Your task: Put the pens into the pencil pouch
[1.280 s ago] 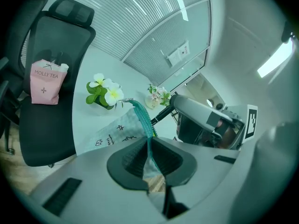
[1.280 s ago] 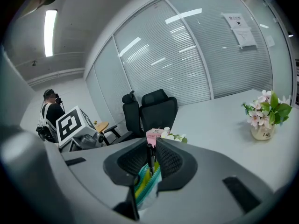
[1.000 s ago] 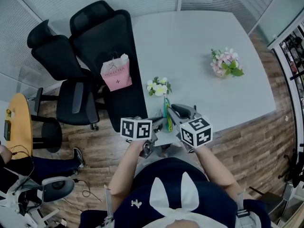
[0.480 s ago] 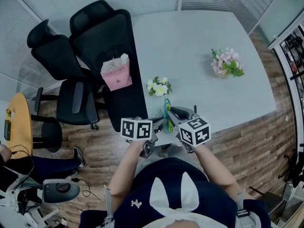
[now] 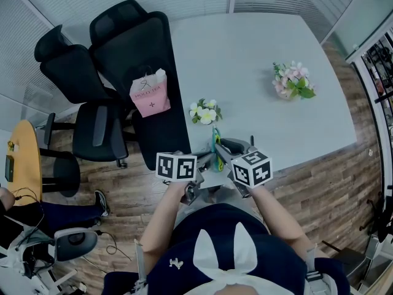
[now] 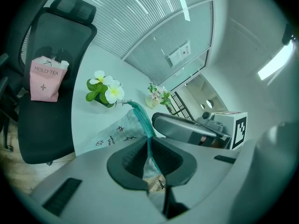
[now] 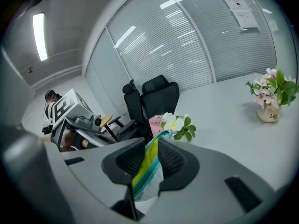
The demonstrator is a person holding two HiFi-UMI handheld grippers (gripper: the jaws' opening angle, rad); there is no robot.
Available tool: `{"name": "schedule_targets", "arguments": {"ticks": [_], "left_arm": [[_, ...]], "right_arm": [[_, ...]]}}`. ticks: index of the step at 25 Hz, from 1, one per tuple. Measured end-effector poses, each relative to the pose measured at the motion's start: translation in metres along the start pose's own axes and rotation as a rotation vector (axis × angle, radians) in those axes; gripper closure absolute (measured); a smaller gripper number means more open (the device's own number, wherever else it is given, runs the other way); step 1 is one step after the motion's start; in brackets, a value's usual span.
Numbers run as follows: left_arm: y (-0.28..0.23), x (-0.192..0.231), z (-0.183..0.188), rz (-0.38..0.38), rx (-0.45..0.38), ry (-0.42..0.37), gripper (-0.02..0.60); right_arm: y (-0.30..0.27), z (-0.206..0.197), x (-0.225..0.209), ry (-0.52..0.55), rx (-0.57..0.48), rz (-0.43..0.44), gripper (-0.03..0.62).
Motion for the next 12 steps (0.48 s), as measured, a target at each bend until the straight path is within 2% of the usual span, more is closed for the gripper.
{"name": "schedule_targets", "arguments": {"ticks": [12], "left_arm": [[0.0025,0.0027,0.0023,0.009,-0.003,0.006,0.537]], "right_arm": [[0.0059,0.0021,-0.0084,-0.021,-0.012,-0.022,0.490]]}}
Point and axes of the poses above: the fingertips, and each gripper's own axes: y backward along the fingers, x to its left, z out of its top, the point moved 5 cm from there along y, backward along the fingers, and after that the axes turned 6 degrees about -x, right-handed, at the moved point
